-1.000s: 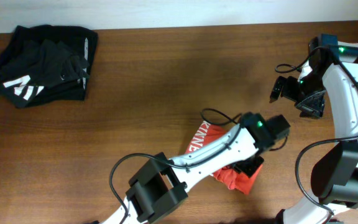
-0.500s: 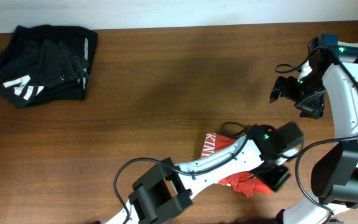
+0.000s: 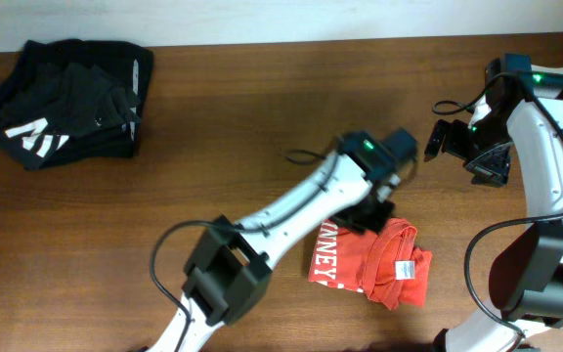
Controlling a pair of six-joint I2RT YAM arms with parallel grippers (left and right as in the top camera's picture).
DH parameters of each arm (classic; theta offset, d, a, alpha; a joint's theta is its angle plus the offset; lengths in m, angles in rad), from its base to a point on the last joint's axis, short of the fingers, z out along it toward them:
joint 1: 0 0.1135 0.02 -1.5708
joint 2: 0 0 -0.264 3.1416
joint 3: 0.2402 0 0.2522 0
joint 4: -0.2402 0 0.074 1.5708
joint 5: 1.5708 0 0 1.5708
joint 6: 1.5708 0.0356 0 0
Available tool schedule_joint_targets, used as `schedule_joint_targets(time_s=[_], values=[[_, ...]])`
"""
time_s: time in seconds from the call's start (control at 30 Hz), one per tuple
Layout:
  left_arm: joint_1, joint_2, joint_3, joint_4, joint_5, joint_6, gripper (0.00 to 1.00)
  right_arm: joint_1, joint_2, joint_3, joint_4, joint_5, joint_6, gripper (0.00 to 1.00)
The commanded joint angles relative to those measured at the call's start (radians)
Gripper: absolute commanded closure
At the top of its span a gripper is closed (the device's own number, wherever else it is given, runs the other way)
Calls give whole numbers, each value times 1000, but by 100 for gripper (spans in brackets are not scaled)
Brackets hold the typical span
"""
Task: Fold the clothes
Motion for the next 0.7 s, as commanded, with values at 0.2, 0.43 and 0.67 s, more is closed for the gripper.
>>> schedule_joint_targets(time_s=[0.2, 0.43, 0.67], values=[[27, 22, -177, 160, 48, 19, 100, -6, -6, 16, 0, 6, 4, 1], [27, 30, -336, 449, -195, -16, 93, -6, -6, 16, 0, 6, 4, 1], [27, -125, -123, 221, -207, -64, 71, -6, -6, 16, 0, 6, 4, 1]])
